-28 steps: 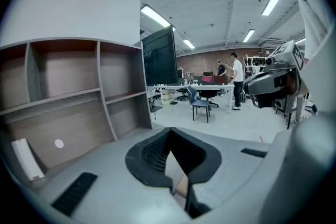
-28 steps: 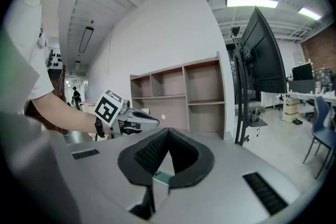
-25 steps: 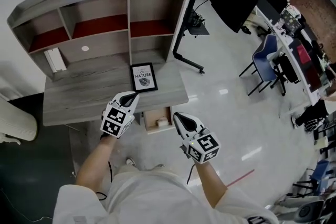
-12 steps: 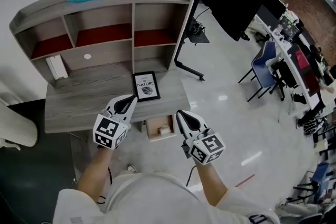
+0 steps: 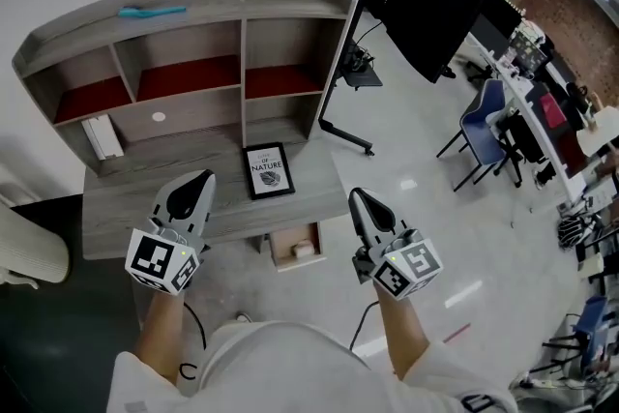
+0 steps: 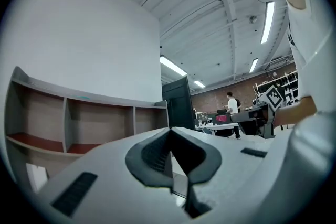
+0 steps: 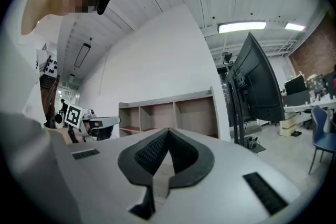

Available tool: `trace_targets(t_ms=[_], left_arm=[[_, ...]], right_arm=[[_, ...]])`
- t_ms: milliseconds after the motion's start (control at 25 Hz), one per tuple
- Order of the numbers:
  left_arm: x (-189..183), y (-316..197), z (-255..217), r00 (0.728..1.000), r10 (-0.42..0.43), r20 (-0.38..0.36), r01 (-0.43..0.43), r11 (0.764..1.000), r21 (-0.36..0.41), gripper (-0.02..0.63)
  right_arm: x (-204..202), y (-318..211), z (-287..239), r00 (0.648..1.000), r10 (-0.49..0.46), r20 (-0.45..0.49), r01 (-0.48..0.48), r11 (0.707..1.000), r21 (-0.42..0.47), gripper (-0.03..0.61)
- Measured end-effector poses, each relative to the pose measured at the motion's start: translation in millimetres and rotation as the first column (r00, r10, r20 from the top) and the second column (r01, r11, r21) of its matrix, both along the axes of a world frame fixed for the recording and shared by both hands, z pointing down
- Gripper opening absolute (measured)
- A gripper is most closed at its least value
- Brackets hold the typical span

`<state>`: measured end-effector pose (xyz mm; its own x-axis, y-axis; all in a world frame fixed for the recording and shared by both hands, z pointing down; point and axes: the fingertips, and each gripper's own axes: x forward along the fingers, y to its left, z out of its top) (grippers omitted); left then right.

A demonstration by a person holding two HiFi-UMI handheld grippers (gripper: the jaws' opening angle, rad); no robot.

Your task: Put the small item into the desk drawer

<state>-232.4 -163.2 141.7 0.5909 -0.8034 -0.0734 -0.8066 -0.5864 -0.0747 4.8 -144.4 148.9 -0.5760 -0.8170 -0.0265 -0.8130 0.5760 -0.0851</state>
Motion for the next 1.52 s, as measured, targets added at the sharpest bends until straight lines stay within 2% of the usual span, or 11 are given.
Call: trace_targets(t_ms=[200,600,720,880,960,1240,1520], left_arm=[[-16,8,5,1.0,-0.023,-0.014,0.023,1.0,-0.01,0.006],[-45,40,37,0.991,-0.095,-0.093,0.089,0.994,-0.064,0.006],[-50,47,41,0.986,-0.119,-0.117,0.111,0.991,-0.075,0.006],[-59,60,47,0.976,-0.145,-0.161,0.128,0.986,-0.111,0.006],[-64,66,48,0.971,-0.157,-0.181,0.136,0.983,-0.124,0.006],[-74,83,47,0.968,-0.16,-0.193,0.139,0.983,-0.116,0.006],[-87,93,55,0.971,-0.158,-0.182,0.135,0.982,-0.131,0.006]], right_arm=[[26,13,-6,0.996,0.078,-0.03,-0.078,0.997,0.014,-0.002],[85,56,39,0.959,0.271,-0.081,-0.277,0.958,-0.077,-0.002],[91,64,48,0.952,0.297,-0.073,-0.304,0.947,-0.104,-0.002],[82,64,45,0.959,0.281,0.038,-0.273,0.953,-0.134,-0.003],[70,60,39,0.965,0.255,0.065,-0.246,0.961,-0.125,-0.002],[21,54,30,0.983,0.159,0.095,-0.149,0.983,-0.108,-0.003],[-11,57,40,0.99,0.126,0.064,-0.119,0.987,-0.111,-0.003]])
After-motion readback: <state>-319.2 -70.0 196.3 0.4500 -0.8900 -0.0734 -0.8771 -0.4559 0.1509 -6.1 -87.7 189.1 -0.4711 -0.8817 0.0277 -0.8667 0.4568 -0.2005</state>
